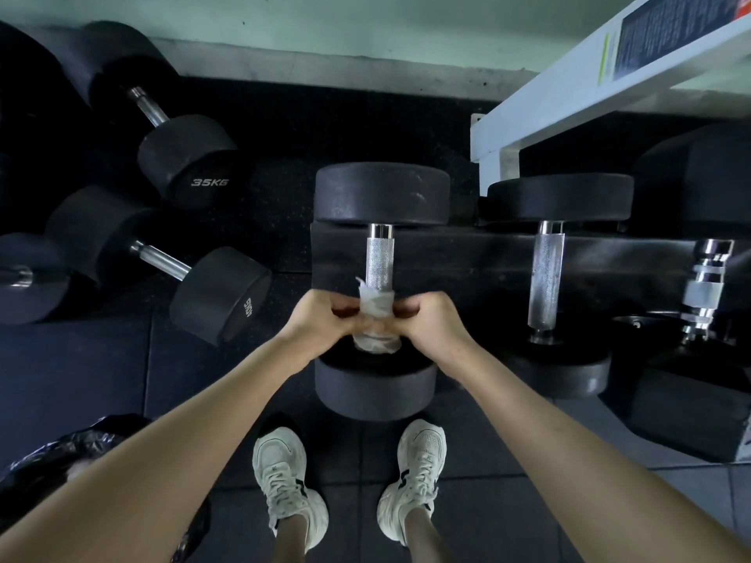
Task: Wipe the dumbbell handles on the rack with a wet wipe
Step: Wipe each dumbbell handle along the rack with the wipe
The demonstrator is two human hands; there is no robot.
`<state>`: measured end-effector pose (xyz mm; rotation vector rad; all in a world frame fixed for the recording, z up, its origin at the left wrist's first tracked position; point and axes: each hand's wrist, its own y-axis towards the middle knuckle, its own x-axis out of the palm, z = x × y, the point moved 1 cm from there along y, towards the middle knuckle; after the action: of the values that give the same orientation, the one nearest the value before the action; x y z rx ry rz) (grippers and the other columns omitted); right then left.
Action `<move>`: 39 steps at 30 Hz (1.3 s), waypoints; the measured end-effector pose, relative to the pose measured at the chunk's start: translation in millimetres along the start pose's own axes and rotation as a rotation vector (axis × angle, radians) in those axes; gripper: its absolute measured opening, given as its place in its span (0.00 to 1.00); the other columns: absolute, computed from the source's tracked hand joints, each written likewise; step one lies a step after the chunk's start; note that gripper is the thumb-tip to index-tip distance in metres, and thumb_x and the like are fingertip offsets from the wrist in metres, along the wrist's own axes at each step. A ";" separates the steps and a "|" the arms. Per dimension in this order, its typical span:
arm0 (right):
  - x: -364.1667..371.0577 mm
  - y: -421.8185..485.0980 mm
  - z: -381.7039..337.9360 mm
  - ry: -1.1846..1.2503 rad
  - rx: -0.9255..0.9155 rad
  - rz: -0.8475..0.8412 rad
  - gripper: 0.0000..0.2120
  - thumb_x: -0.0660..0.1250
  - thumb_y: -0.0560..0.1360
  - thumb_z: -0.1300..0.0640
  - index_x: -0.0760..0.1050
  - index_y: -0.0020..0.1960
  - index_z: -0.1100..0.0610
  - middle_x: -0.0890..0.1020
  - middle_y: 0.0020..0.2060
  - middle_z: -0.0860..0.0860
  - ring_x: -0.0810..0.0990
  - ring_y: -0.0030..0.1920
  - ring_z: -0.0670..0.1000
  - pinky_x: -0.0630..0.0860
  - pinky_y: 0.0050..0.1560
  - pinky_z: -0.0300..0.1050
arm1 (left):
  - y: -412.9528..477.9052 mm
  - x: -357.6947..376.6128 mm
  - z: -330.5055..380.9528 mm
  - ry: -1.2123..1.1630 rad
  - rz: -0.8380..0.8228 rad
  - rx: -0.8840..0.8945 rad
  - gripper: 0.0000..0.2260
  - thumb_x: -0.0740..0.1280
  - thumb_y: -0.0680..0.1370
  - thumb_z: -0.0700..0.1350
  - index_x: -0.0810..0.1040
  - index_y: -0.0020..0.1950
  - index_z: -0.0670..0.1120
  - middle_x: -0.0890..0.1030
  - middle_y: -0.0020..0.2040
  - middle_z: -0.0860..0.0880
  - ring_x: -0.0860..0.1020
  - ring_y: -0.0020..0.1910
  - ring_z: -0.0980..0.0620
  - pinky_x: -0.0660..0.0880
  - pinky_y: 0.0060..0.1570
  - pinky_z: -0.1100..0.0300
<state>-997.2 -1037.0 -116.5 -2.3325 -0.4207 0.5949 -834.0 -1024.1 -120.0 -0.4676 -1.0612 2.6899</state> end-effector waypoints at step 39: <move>-7.3 22.6 -44.5 0.394 0.019 0.216 0.11 0.75 0.70 0.59 0.82 0.50 0.62 0.83 0.35 0.49 0.78 0.32 0.37 0.73 0.37 0.26 | 24.9 2.5 38.3 -0.478 0.162 -0.066 0.10 0.70 0.75 0.47 0.81 0.54 0.46 0.84 0.38 0.55 0.81 0.42 0.59 0.77 0.51 0.65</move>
<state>-977.2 -1080.4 -100.4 -2.4181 0.0187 0.2223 -852.3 -1065.1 -111.3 0.0977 -1.2772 3.0013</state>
